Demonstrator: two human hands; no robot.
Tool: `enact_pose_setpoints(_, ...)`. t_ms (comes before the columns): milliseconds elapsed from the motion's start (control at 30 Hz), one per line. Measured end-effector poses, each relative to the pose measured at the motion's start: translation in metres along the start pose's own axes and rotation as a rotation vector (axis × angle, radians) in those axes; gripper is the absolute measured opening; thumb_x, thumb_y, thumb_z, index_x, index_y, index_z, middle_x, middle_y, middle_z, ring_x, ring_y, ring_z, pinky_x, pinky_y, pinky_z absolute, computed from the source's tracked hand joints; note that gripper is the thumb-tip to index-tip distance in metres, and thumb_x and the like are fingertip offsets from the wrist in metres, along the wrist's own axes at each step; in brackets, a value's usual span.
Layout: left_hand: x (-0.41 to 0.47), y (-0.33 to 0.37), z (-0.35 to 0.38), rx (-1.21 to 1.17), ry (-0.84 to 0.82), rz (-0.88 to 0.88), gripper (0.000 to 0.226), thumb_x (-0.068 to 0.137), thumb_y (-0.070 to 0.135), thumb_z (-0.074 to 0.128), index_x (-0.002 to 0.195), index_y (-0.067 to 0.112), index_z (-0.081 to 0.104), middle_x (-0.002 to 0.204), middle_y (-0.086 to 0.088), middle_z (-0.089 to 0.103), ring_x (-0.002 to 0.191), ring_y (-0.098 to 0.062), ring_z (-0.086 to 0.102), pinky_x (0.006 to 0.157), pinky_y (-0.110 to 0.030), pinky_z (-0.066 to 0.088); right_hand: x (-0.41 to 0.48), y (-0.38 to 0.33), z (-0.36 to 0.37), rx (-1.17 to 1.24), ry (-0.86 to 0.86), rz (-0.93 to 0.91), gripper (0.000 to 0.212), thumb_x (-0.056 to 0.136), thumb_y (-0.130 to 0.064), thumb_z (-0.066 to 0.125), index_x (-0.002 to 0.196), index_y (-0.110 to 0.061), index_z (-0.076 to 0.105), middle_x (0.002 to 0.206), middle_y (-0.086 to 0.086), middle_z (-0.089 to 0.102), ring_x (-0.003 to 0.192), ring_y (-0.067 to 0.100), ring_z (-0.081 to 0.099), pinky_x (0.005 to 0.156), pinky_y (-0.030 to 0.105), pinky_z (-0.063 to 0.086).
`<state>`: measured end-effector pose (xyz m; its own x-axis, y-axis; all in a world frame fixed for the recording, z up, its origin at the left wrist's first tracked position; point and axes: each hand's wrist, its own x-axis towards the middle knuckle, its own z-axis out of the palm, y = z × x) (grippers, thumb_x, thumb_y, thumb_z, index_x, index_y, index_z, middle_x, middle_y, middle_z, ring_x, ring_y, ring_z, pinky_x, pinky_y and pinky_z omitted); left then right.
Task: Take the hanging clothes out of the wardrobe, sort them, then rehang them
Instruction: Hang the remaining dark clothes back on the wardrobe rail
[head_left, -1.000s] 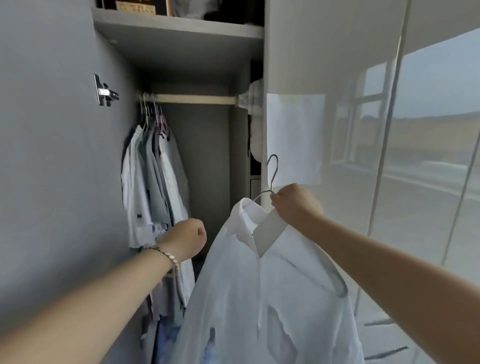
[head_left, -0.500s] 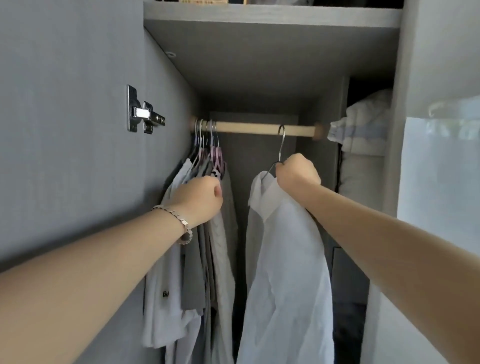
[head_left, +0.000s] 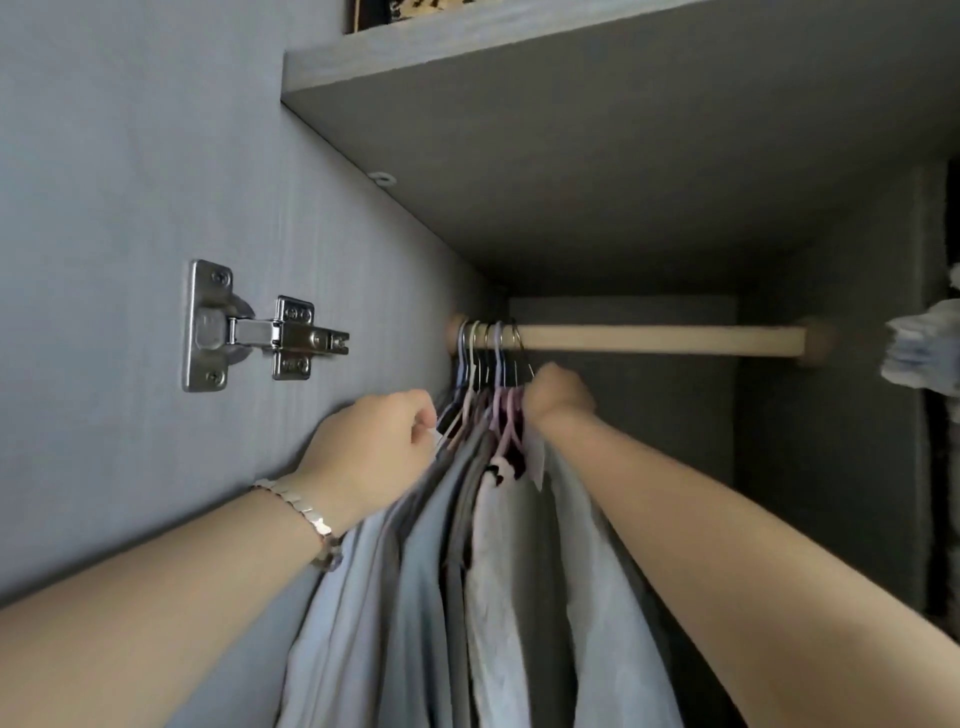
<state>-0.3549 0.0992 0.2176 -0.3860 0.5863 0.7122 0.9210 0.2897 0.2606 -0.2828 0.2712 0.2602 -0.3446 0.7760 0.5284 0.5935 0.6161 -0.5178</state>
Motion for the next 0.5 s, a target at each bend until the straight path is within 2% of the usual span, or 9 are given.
enact_pose_setpoints(100, -0.004, -0.001, 0.001, 0.004, 0.024, 0.008, 0.019, 0.088, 0.014, 0.048, 0.098, 0.023, 0.062, 0.088, -0.001, 0.069, 0.088, -0.028, 0.062, 0.078, -0.034, 0.051, -0.023, 0.003, 0.019, 0.054, -0.106, -0.034, 0.033, 0.095, -0.016, 0.042, 0.122, -0.002, 0.056, 0.126, 0.018, 0.057, 0.119, 0.032, 0.053, 0.096, 0.037, 0.044)
enact_pose_setpoints(233, -0.010, -0.001, 0.001, 0.012, 0.031, 0.013, 0.017, 0.089, 0.015, 0.048, 0.098, 0.021, 0.061, 0.085, 0.000, 0.067, 0.083, -0.028, 0.061, 0.075, -0.034, 0.051, -0.077, 0.018, 0.029, -0.018, -0.150, -0.028, 0.048, 0.095, -0.026, 0.043, 0.137, -0.004, 0.035, 0.130, 0.015, 0.051, 0.119, 0.030, 0.051, 0.091, 0.032, 0.044)
enact_pose_setpoints(300, -0.012, 0.001, -0.001, 0.042, 0.033, 0.009, 0.017, 0.089, 0.016, 0.047, 0.097, 0.022, 0.060, 0.088, 0.001, 0.068, 0.086, -0.028, 0.062, 0.074, -0.033, 0.051, -0.106, 0.023, 0.029, -0.186, -0.215, -0.028, 0.042, 0.098, -0.029, 0.036, 0.131, -0.005, 0.044, 0.129, 0.014, 0.055, 0.118, 0.029, 0.054, 0.089, 0.032, 0.047)
enact_pose_setpoints(400, -0.018, 0.004, -0.003, 0.069, 0.030, 0.019, 0.016, 0.089, 0.018, 0.048, 0.097, 0.023, 0.060, 0.090, 0.002, 0.069, 0.090, -0.028, 0.062, 0.077, -0.034, 0.051, -0.142, 0.026, 0.030, -0.385, -0.304, -0.050, 0.034, 0.098, -0.015, 0.038, 0.129, -0.008, 0.049, 0.134, 0.011, 0.051, 0.124, 0.027, 0.051, 0.093, 0.034, 0.046)
enact_pose_setpoints(500, -0.027, 0.010, -0.005, 0.087, 0.027, 0.031, 0.017, 0.091, 0.019, 0.047, 0.100, 0.023, 0.060, 0.090, 0.002, 0.070, 0.087, -0.026, 0.061, 0.075, -0.032, 0.050, -0.165, 0.026, 0.028, -0.463, -0.321, -0.110, 0.033, 0.095, -0.001, 0.040, 0.125, -0.007, 0.052, 0.131, 0.010, 0.054, 0.120, 0.026, 0.053, 0.088, 0.030, 0.045)
